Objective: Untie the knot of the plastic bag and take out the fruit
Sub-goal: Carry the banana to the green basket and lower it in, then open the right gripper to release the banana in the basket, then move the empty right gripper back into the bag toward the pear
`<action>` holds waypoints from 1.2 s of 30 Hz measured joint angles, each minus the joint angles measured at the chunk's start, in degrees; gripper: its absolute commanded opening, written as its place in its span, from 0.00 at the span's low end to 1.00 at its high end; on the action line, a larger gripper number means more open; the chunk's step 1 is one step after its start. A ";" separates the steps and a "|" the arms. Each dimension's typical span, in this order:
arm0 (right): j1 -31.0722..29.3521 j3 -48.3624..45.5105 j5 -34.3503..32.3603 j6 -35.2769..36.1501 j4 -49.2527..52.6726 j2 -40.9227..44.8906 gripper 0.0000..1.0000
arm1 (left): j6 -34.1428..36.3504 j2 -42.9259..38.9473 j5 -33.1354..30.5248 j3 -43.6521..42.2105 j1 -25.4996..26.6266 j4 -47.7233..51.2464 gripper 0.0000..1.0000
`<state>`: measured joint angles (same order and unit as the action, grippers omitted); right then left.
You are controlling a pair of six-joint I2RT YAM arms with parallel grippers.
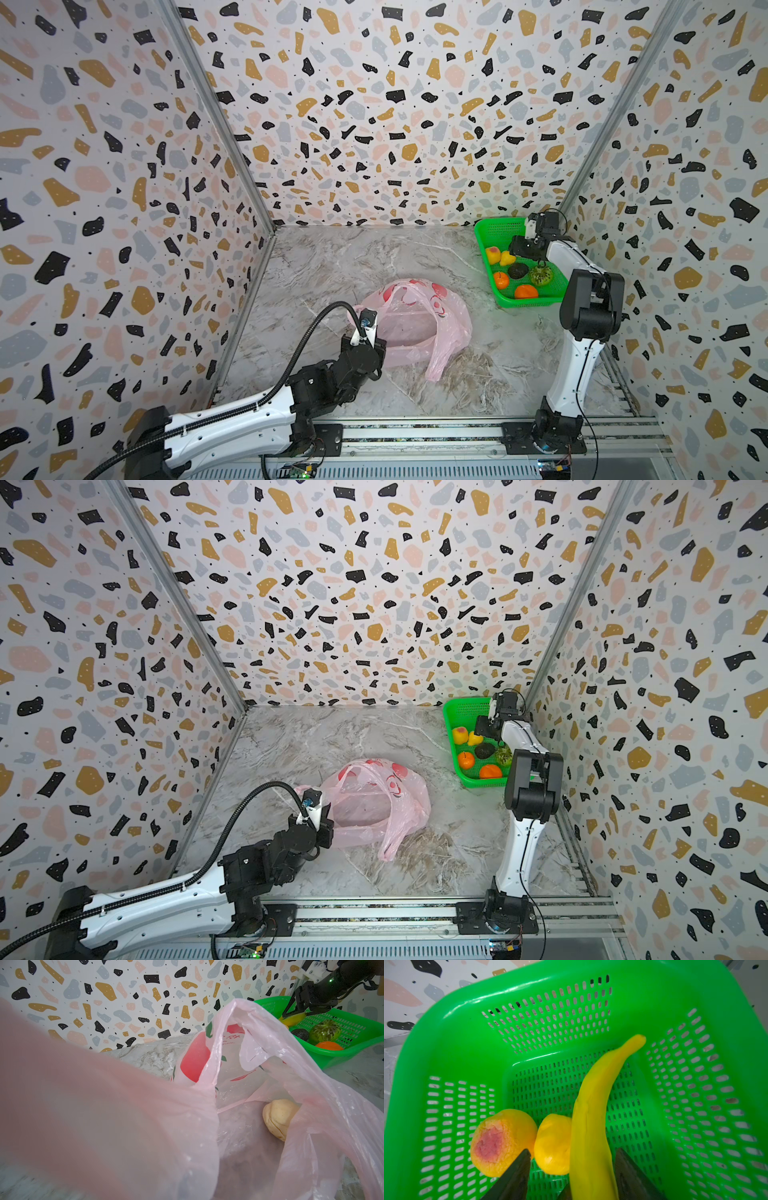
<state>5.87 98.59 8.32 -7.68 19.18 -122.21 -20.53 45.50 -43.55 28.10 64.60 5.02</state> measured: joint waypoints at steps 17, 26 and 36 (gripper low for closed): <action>-4.96 -13.42 4.87 -1.03 2.38 20.46 0.67 | 1.29 -0.20 2.49 0.00 0.00 -2.14 0.00; -30.25 -23.12 9.31 -3.30 10.58 40.50 0.69 | 2.84 -0.22 3.89 0.00 0.02 -3.67 0.00; -55.89 -26.34 8.35 -15.41 13.66 48.13 0.69 | 2.95 -0.48 4.07 0.00 0.00 -3.74 0.00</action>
<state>-50.02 72.25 16.67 -23.09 32.84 -74.08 -17.58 45.01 -39.48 28.10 64.60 1.28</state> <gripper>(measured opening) 0.688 0.047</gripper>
